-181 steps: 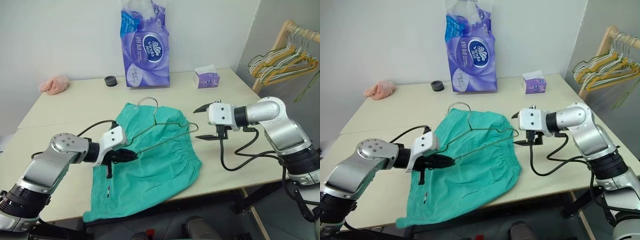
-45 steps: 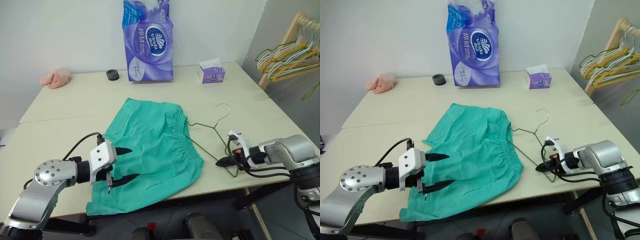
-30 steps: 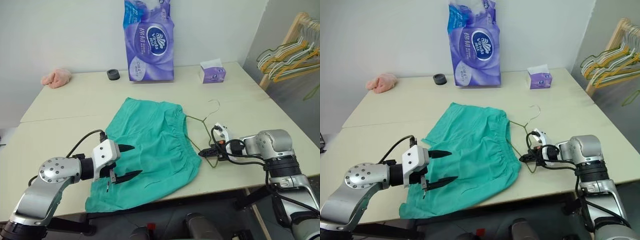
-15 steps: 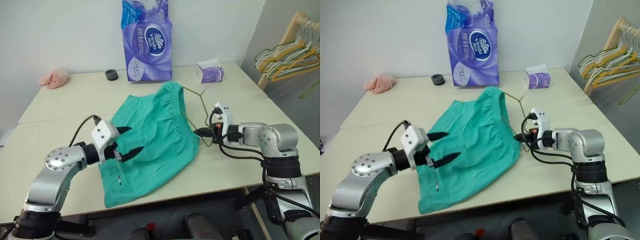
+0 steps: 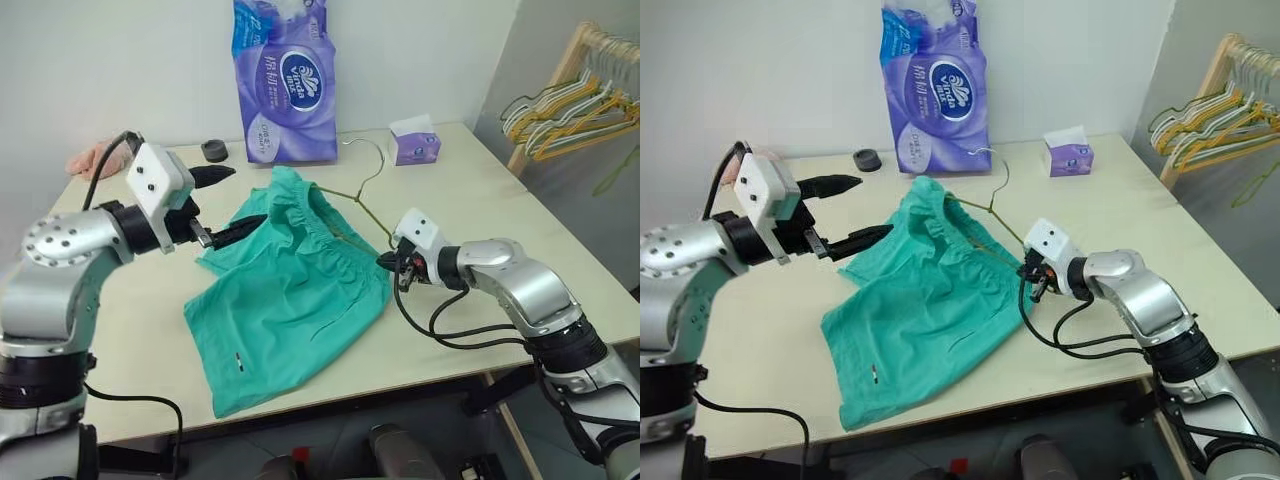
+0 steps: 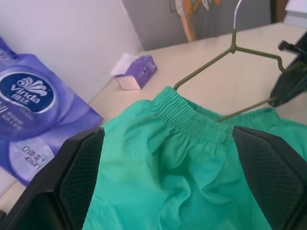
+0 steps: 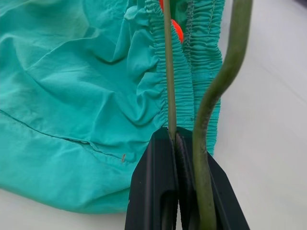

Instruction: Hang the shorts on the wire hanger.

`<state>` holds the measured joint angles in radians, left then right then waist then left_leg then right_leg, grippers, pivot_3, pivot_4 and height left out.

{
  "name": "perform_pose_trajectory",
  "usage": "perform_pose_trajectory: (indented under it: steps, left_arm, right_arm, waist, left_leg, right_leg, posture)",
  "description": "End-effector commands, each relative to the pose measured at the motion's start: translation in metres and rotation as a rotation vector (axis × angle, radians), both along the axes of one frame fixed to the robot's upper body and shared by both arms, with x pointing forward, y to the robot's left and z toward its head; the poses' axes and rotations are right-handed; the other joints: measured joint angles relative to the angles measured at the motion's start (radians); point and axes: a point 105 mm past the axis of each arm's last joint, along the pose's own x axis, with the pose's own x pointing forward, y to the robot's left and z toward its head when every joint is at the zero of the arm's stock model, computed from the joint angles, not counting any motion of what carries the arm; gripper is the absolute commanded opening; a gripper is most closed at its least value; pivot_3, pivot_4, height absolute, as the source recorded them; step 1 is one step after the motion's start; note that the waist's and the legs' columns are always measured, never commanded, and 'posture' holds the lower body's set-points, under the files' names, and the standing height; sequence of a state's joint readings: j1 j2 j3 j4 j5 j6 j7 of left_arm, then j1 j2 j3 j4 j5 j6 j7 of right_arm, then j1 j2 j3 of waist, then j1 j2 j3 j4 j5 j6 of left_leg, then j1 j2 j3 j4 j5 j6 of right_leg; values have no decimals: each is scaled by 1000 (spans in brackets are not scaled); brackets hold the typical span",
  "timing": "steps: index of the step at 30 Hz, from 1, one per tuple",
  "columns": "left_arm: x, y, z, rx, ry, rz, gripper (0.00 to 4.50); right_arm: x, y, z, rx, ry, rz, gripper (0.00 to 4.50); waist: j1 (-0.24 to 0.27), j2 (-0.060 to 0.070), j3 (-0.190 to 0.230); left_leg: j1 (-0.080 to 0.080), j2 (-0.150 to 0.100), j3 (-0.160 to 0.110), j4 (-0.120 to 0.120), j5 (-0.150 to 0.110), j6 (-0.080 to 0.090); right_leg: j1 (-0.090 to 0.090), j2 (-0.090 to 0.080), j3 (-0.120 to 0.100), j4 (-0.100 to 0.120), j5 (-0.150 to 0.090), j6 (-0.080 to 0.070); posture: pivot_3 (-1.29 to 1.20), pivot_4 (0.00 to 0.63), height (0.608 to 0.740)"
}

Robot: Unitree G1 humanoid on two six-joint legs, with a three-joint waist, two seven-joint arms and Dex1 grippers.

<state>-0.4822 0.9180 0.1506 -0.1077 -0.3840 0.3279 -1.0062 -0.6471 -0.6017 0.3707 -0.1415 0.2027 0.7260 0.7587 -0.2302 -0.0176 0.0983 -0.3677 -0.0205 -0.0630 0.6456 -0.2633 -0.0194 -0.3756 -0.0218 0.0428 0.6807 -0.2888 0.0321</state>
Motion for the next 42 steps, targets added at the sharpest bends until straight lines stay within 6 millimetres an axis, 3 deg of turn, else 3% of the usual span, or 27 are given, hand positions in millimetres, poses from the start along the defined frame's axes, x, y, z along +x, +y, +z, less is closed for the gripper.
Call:
perform_pose_trajectory:
  steps: [1,5,14,24,31,40,42]
  left_arm:
    - [8,7,-1,134,-36,-15,4490]
    - [17,2,-5,172,-57,-45,4490]
    - [17,-22,-27,201,-8,-167,4490]
    - [22,-21,-51,244,54,-169,4490]
    - [23,-25,-42,154,57,-165,4490]
    - [20,-34,-62,174,100,-180,4490]
    - [20,-36,-65,181,103,-186,4108]
  right_arm:
    - [-3,8,16,-13,-109,65,0]
    - [-6,11,17,-42,-151,104,0]
    - [-10,13,17,-92,-219,149,0]
    - [-14,22,28,-133,-347,234,0]
    - [-13,21,27,-151,-374,245,0]
    - [-21,32,32,-110,-414,309,0]
    - [-23,33,33,-102,-412,316,0]
  waist:
    - [1,0,0]
    - [6,-1,0]
    - [1,-1,-1]
    - [-22,-1,-1]
    - [-23,-2,-1]
    - [-22,-2,-1]
    - [-22,-2,-2]
  left_leg:
    - [0,0,0,0,0,0]
    - [-1,0,-1,1,0,0]
    - [-3,-1,-1,1,0,0]
    - [-3,-1,-2,2,0,0]
    - [-3,-1,-3,2,0,0]
    - [-3,-1,-4,3,0,0]
    - [-3,-1,-4,4,0,0]
  right_leg:
    - [0,0,0,0,0,0]
    - [0,-1,-1,0,1,-2]
    - [-2,-2,-1,0,2,-3]
    - [-2,-2,-1,1,2,-2]
    - [-2,-2,-2,2,2,-2]
    - [-2,-2,-2,2,2,-3]
    - [-2,-2,-2,2,3,-2]
  posture:
    - [-226,15,740]
    - [-242,17,740]
    - [-257,20,740]
    - [-261,20,740]
    - [-261,19,740]
    - [-259,18,740]
    - [-259,18,740]
